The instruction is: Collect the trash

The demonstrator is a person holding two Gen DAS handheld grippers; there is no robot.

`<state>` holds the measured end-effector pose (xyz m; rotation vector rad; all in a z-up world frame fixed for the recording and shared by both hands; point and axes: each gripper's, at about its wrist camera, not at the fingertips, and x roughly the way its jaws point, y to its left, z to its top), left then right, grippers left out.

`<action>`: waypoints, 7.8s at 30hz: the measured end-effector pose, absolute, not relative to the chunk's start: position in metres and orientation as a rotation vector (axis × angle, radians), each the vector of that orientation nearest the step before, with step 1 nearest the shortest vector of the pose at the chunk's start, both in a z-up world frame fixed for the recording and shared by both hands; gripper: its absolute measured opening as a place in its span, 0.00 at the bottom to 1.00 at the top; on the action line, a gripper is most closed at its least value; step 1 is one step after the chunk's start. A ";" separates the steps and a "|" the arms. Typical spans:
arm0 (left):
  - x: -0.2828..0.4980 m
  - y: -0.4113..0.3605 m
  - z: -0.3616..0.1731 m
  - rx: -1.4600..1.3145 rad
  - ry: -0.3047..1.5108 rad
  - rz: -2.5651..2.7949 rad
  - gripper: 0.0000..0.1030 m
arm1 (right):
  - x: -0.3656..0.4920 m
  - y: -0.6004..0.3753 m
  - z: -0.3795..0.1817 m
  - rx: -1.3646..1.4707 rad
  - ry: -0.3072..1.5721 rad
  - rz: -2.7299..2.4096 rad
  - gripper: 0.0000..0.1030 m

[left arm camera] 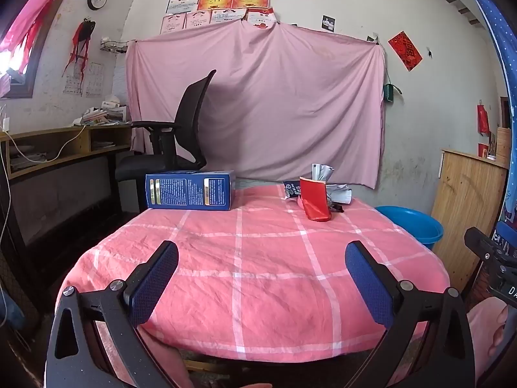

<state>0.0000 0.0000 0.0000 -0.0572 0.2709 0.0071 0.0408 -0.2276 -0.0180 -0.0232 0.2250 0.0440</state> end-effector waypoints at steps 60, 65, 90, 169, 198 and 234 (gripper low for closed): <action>0.001 -0.002 0.000 -0.058 0.272 0.000 0.98 | 0.040 -0.229 -0.018 -0.018 0.229 0.044 1.00; 0.001 -0.002 0.000 -0.058 0.271 0.000 0.98 | 0.040 -0.229 -0.018 -0.018 0.229 0.045 1.00; 0.001 -0.002 0.000 -0.057 0.271 0.001 0.98 | 0.040 -0.229 -0.017 -0.014 0.226 0.043 1.00; 0.291 -0.030 -0.018 -0.256 0.680 -0.176 0.07 | 0.352 -0.209 -0.033 -0.087 0.729 0.429 0.56; 0.252 -0.052 0.024 -0.231 0.496 -0.123 0.06 | 0.326 -0.226 -0.018 -0.008 0.620 0.554 0.32; 0.380 -0.311 0.027 -0.025 0.621 -0.541 0.06 | 0.300 -0.444 -0.009 0.230 0.368 0.028 0.33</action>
